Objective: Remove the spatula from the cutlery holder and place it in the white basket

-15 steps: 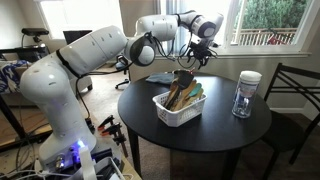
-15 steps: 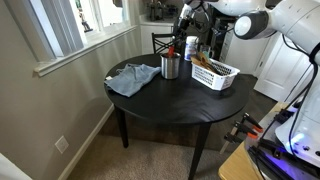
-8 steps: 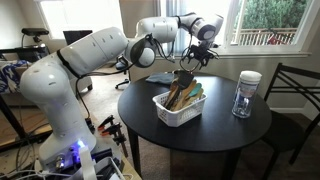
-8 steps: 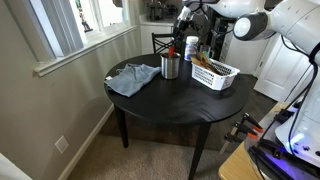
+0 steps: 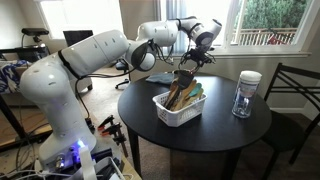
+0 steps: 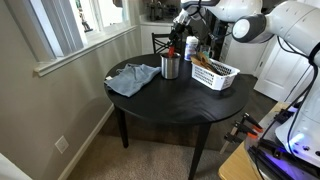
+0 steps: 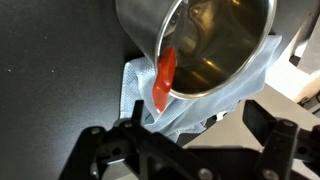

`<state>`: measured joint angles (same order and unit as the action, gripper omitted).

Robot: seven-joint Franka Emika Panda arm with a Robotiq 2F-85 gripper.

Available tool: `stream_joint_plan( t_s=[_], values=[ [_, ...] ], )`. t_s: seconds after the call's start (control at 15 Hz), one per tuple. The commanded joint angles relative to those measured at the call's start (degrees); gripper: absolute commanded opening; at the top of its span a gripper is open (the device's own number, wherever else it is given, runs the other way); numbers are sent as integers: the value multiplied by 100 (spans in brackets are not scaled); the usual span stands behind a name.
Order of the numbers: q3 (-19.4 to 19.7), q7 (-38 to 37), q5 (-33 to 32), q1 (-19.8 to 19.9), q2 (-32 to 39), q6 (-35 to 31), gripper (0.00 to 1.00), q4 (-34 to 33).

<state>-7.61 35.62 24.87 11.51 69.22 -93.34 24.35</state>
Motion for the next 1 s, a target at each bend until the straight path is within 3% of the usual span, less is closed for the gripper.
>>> stream_joint_plan(
  t_s=[0.0, 0.07, 0.13, 0.2, 0.67, 0.87, 0.93],
  values=[
    [-200, 373, 132, 117, -28, -46, 100, 87],
    [-226, 398, 139, 138, -28, -38, 100, 92],
    [-246, 422, 144, 160, -28, -27, 75, 98],
    [-272, 442, 150, 185, -40, 23, 74, 116],
    [-342, 331, 105, 288, -78, 47, 26, 131],
    [-273, 270, 24, 278, -116, 68, 11, 132],
    [-275, 273, 25, 286, -122, 78, 15, 132]
  ],
)
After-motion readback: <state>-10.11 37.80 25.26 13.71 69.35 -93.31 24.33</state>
